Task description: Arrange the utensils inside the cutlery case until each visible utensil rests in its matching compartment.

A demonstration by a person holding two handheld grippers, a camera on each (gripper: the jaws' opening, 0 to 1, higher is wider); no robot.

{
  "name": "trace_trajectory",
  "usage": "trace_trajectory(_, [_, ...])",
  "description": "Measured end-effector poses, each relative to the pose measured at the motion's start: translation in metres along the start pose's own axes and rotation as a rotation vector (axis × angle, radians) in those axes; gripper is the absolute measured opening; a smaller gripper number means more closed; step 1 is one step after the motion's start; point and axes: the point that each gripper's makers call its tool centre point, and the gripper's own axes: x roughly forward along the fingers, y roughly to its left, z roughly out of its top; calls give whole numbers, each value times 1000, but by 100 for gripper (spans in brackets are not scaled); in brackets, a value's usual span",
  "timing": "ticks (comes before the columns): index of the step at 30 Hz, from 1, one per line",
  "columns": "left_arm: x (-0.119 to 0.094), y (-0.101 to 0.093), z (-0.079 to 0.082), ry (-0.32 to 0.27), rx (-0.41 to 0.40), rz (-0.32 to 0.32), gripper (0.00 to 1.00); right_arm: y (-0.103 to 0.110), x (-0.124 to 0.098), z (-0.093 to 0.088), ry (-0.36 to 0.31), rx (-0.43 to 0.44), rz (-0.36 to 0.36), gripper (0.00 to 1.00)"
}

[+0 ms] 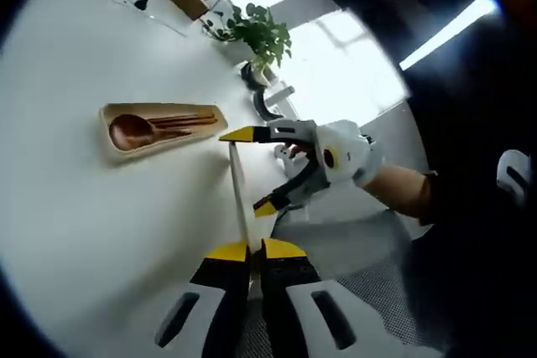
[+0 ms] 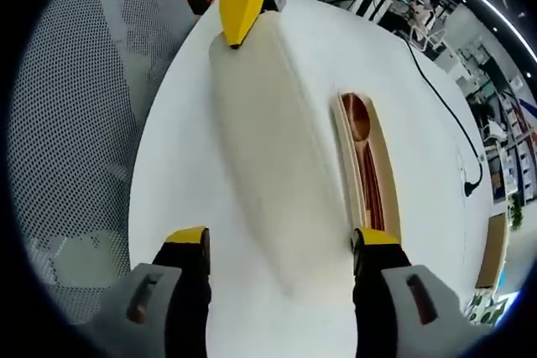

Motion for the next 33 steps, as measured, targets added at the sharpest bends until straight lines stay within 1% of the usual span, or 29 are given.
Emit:
trace_trajectory(6, [1, -5, -2, -12, -44, -27, 3, 4, 2, 0, 9, -22, 23, 69])
trace_trajectory(15, [-3, -15, -1, -25, -71, -59, 3, 6, 1, 7, -4, -32, 41, 69])
trace_trajectory(21, [-5, -21, 4, -42, -86, -82, 3, 0, -5, 13, -16, -39, 28, 69])
trace_trajectory(29, [-8, -30, 11, -55, -84, -101, 3, -6, -12, 20, -27, -58, 15, 69])
trace_trajectory(31, [-10, -33, 15, -62, -80, -105, 3, -11, -18, 24, -33, -59, 7, 69])
trace_trajectory(33, [-12, -35, 19, -68, -74, -106, 3, -21, -26, 28, -47, -58, -15, 69])
